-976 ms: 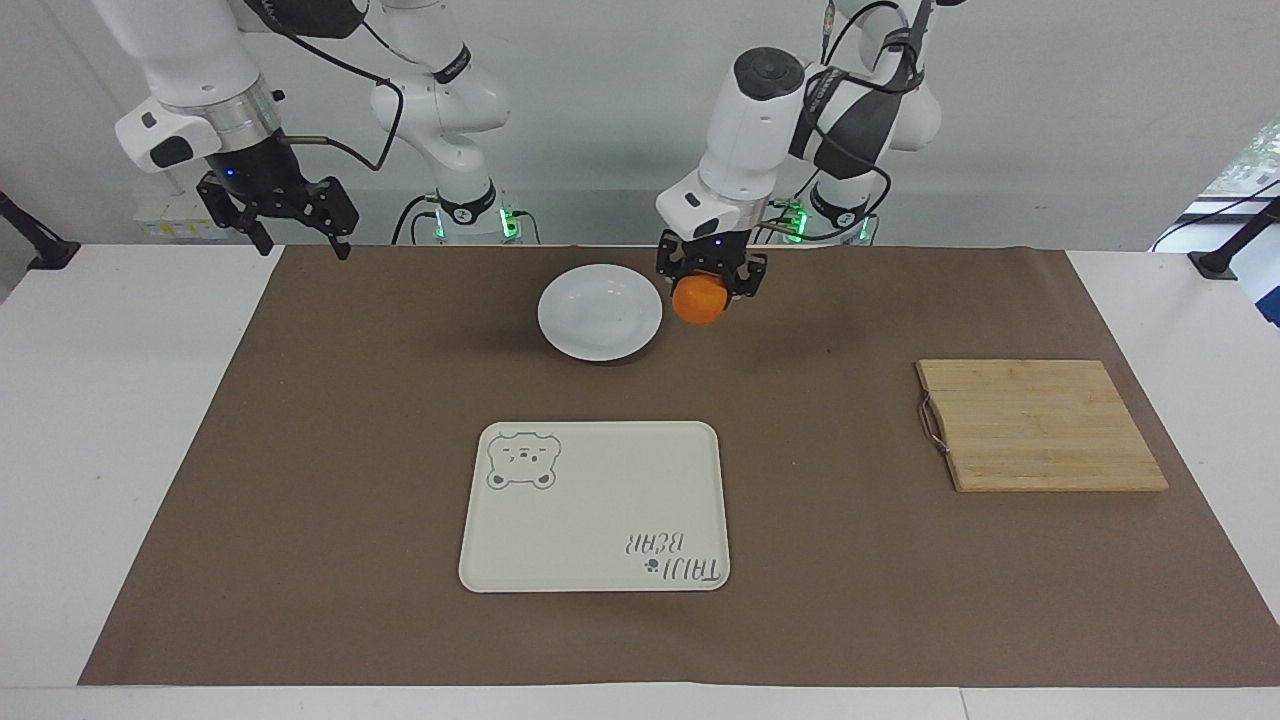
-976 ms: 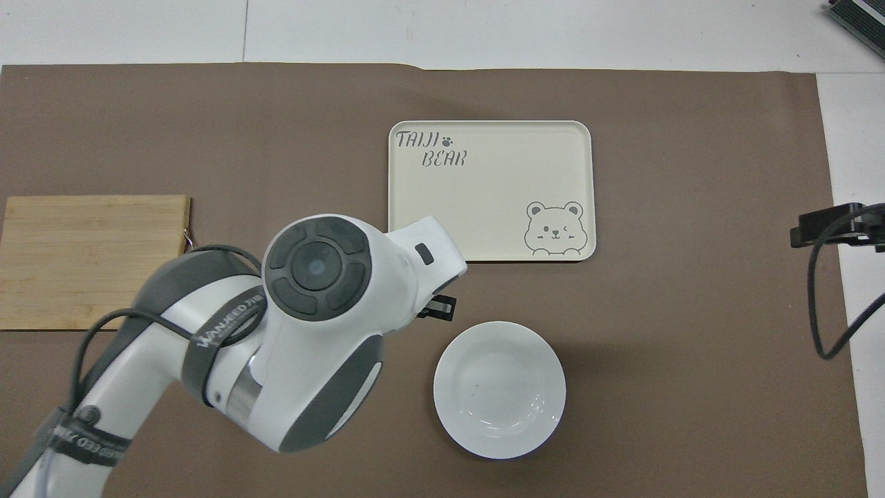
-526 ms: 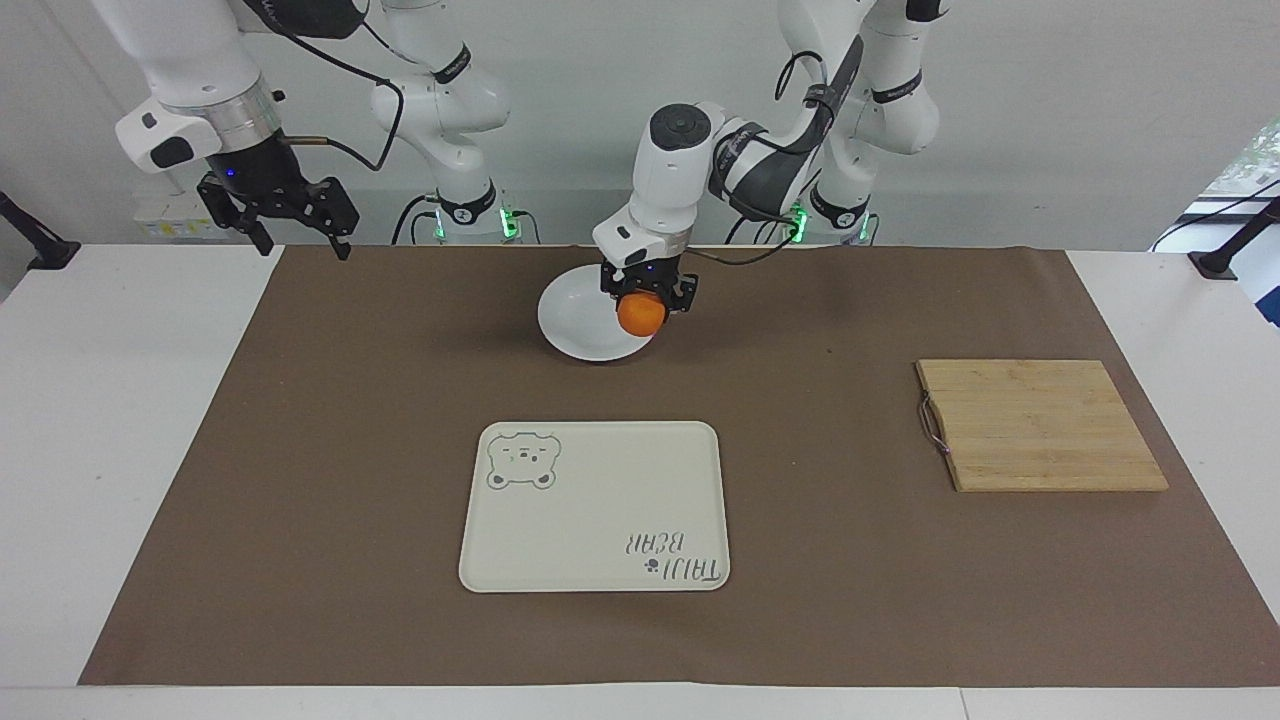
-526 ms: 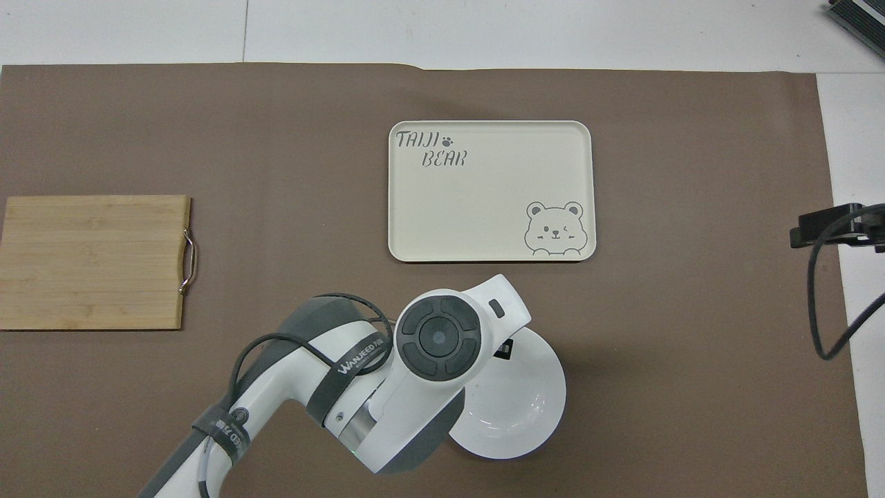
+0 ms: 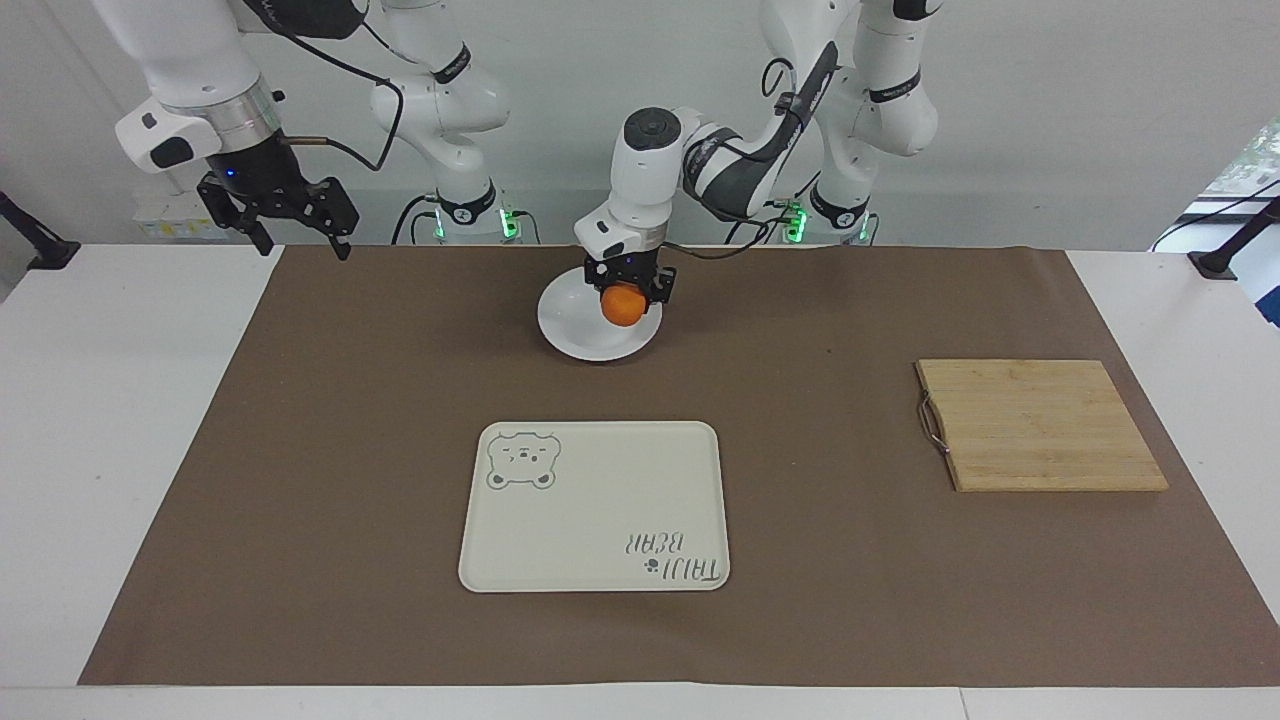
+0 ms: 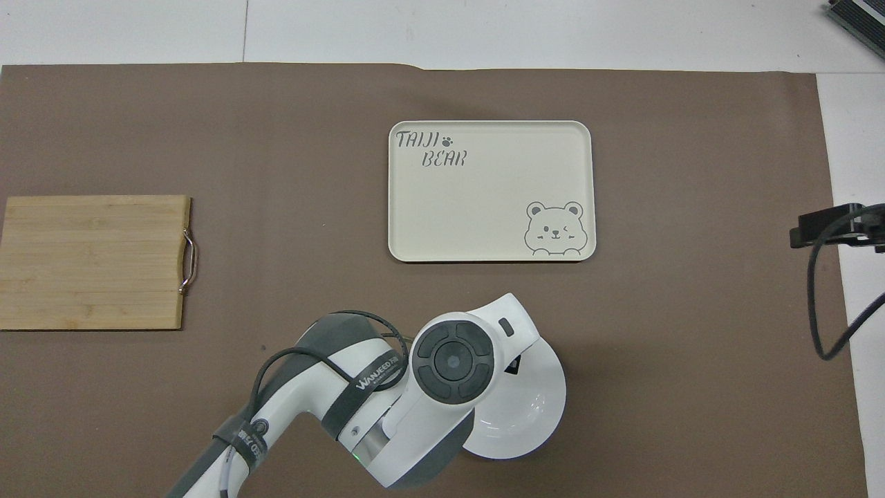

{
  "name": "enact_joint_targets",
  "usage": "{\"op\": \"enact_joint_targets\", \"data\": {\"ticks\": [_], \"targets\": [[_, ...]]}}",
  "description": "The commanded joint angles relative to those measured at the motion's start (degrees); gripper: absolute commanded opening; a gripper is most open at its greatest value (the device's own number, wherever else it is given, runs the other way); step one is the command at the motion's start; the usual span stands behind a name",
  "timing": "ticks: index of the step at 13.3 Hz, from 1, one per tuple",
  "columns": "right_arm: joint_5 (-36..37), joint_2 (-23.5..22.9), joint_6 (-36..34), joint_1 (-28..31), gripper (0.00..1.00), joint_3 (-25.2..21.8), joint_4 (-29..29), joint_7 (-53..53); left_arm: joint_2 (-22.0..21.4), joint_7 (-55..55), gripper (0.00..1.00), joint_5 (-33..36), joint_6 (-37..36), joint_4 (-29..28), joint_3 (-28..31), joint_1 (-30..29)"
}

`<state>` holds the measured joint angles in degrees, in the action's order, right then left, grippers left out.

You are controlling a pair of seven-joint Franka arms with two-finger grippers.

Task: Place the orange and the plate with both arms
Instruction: 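Lower the orange onto the white plate and open the left gripper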

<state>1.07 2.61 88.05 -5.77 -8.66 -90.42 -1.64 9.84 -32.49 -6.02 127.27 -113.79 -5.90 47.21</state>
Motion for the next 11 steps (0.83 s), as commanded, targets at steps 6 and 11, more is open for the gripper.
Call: {"op": "enact_joint_targets", "data": {"ticks": [6,11], "targets": [[-1.3,1.6,0.6,0.7,1.00,0.2,-1.9,-0.5,5.2,-11.8,0.13,0.8,6.0,-2.2,1.2,6.6],[-1.4,1.6,0.6,0.6,1.00,0.2,-1.9,-0.5,4.9,-13.9,1.00,2.9,4.9,-1.8,1.3,6.1]]}}
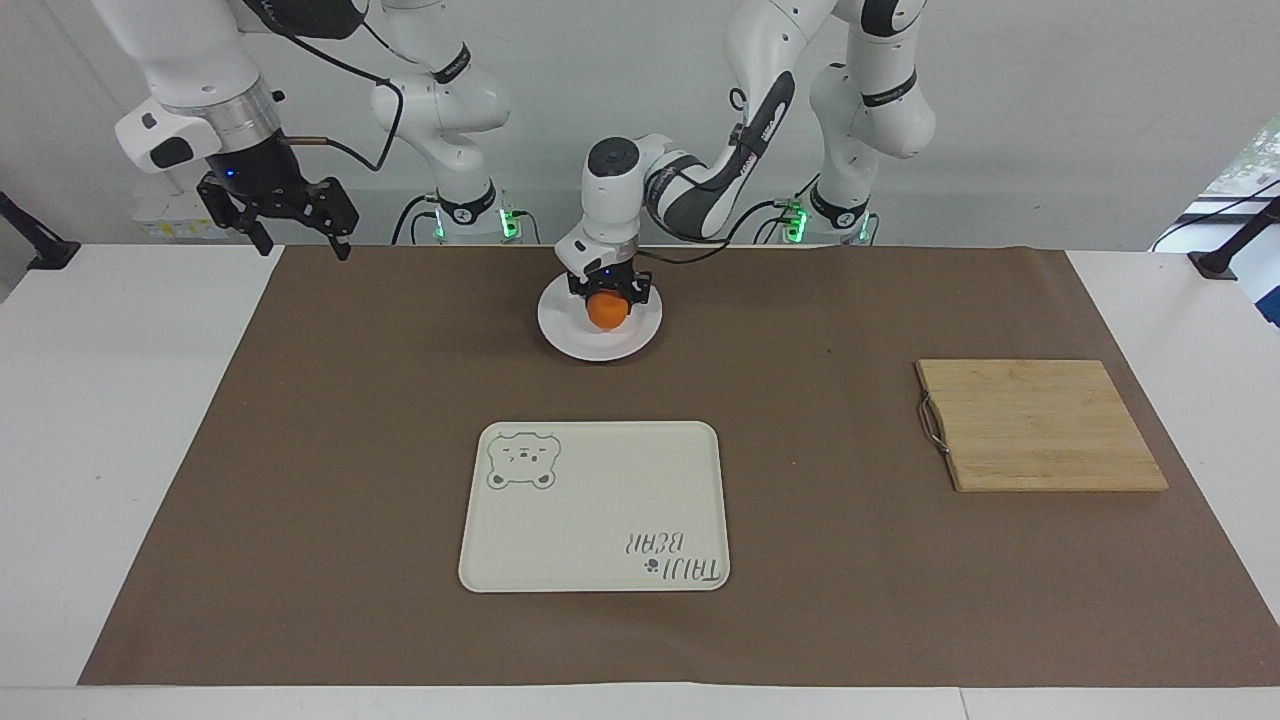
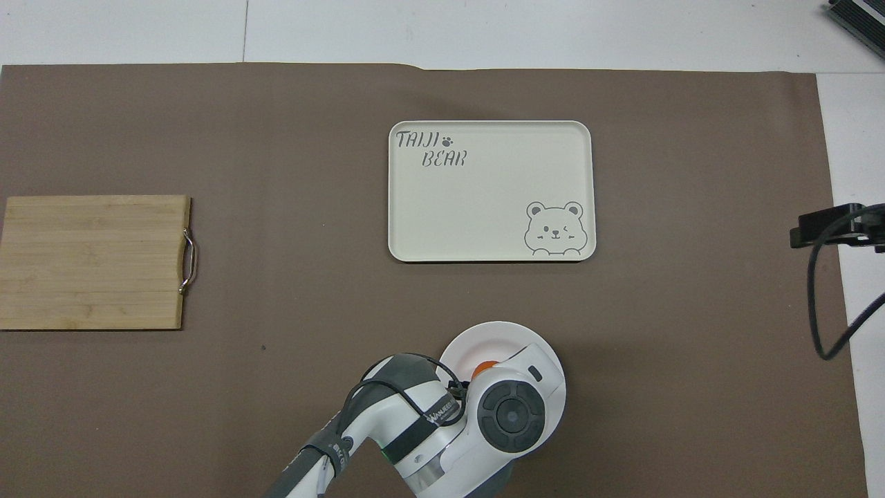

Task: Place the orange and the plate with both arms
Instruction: 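Lower the orange onto the white plate and open the left gripper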

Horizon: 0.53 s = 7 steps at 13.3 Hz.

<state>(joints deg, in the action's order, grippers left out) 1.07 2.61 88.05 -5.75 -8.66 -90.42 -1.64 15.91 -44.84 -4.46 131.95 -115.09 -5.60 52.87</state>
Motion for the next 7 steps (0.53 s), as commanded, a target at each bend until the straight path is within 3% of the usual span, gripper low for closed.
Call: {"op": "enact_joint_targets", "data": {"ticks": [1,5,7], "targets": [[-1.4,1.6,0.6,0.6,1.00,0.2,-2.0,-0.4,-1.3,-1.6,1.00,1.2,0.2,-0.3,1.0,0.3],[-2.1,2.1,0.6,0.7,1.00,0.2,-2.9,-0.1,-4.5,-1.3,1.00,1.3,-4.0,0.5,1.5,-2.0],[-7.1,2.2,1.9,1.0,1.00,-0.2,-4.1,0.1,-6.4,-0.9,1.00,1.3,-6.9,1.4,1.5,-7.0]]}}
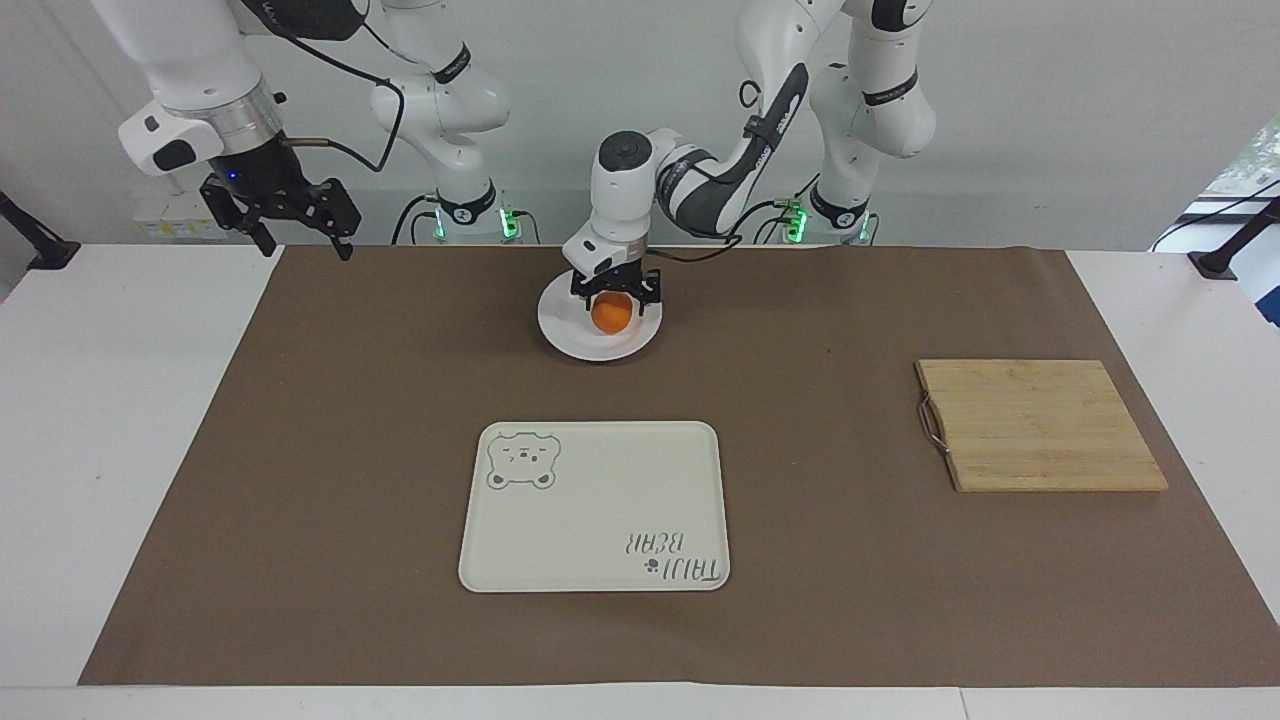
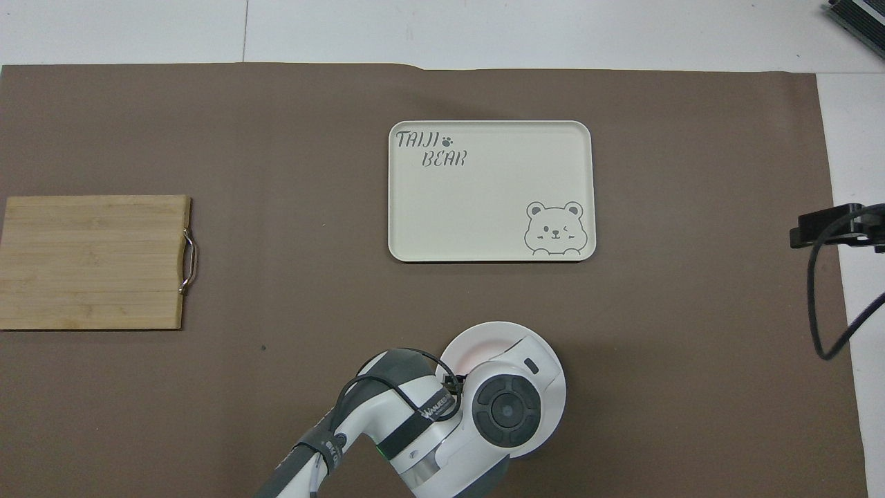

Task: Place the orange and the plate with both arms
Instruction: 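Return the left gripper to the board while the right gripper reaches in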

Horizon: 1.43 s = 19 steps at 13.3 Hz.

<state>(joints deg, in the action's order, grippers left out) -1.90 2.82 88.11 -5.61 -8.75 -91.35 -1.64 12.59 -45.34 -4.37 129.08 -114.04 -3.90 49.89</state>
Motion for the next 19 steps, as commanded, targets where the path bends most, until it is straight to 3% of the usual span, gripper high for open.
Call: {"op": "enact_joint_targets", "data": {"ticks": [1,4,12,16,19], "targets": [[-6.3,2.0,2.8,1.4,1.00,-0.1,-3.9,0.2,-3.4,-0.3,1.00,1.2,-5.8,1.8,-0.1,-5.4],[-14.1,2.3,6.4,2.7,1.00,-0.1,-8.4,1.0,-4.4,2.8,1.00,1.2,-10.6,4.9,-0.1,-13.1],[-30.6,2.3,15.6,1.7,1.00,0.1,-20.2,17.7,-9.0,28.9,1.00,0.2,-18.8,8.4,0.2,-34.0],[-39.2,1.8,24.2,-2.9,1.00,0.1,-30.4,24.9,-10.0,41.0,1.00,-1.6,-23.0,9.5,0.3,-43.7],[-44.1,2.1,24.9,-4.9,1.00,0.1,-35.4,26.3,-10.4,46.1,1.00,-1.0,-27.5,13.5,0.2,-48.0]]}}
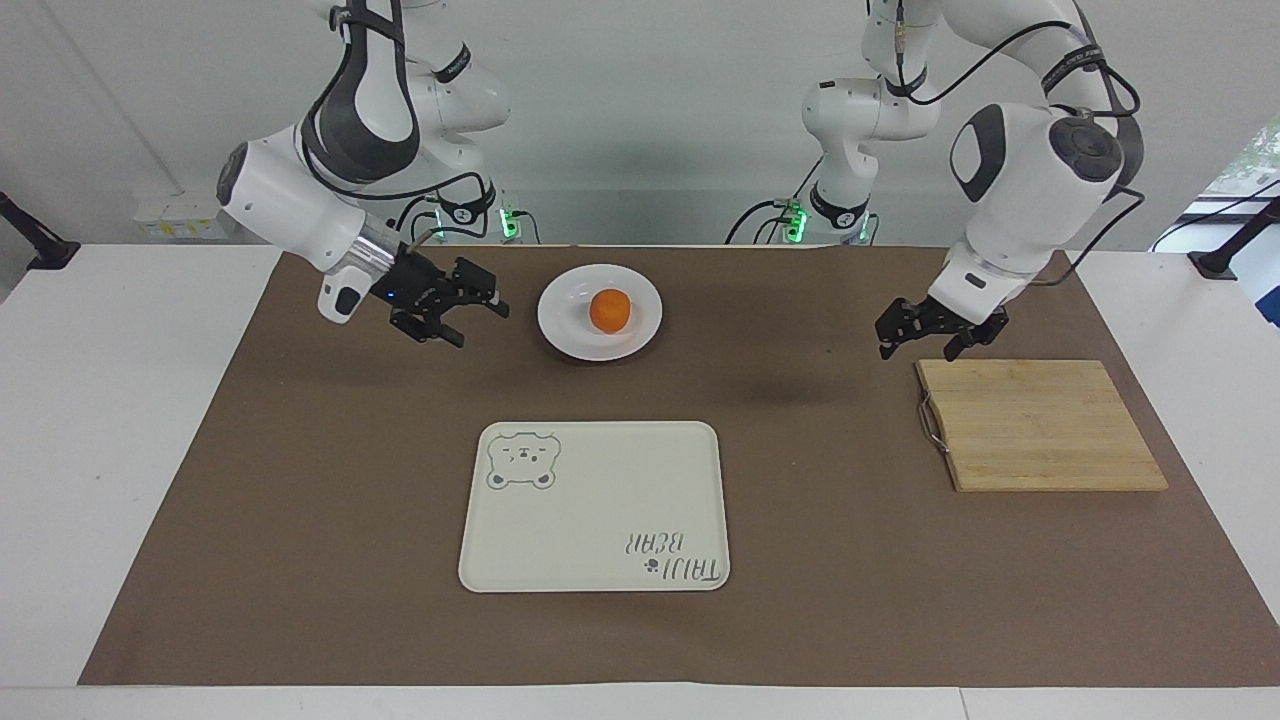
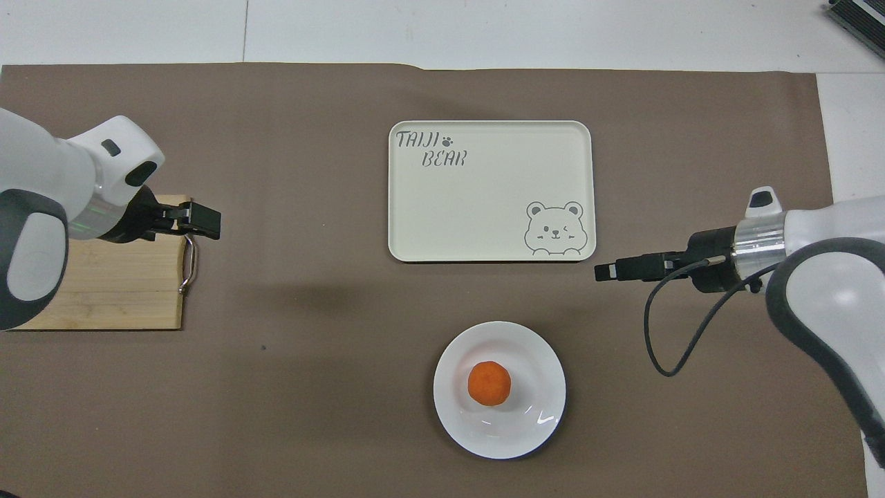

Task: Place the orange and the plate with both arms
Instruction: 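Return the left gripper to the board while the right gripper reaches in, then move the right gripper down to the plate rim nearest it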

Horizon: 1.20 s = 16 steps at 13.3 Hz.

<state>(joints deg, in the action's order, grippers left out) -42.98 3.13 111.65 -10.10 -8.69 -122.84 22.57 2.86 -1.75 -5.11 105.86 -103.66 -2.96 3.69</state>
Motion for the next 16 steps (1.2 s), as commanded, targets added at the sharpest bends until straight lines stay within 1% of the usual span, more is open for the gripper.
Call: {"op": "enact_joint_targets", "data": {"ticks": [1,2,4,7,9,16], "targets": [[-5.7,1.4,1.5,-0.4,1.00,0.0,-5.5,5.3,-0.3,2.6,1.00,0.0,-6.6,5.3,-0.6,-2.5],[-8.2,0.8,2.1,-0.4,1.00,0.0,-7.5,8.7,0.0,2.8,1.00,1.2,-8.3,6.5,-0.5,-2.9],[-11.4,0.5,2.7,-0.4,1.00,0.0,-10.4,11.6,0.0,3.0,1.00,4.3,-11.4,9.3,-0.6,-2.8],[-15.3,-1.6,2.3,-0.6,1.00,0.0,-12.4,16.0,0.0,3.2,1.00,4.1,-15.4,12.7,-0.2,-3.0],[-18.8,-3.3,2.0,-0.2,1.00,0.0,-15.0,21.0,-0.5,3.9,1.00,4.0,-14.5,11.7,-0.3,-3.5],[-22.9,-3.7,1.9,-0.7,1.00,0.0,-21.1,25.1,-0.5,4.5,1.00,4.2,-14.4,11.7,0.0,-3.4]]}}
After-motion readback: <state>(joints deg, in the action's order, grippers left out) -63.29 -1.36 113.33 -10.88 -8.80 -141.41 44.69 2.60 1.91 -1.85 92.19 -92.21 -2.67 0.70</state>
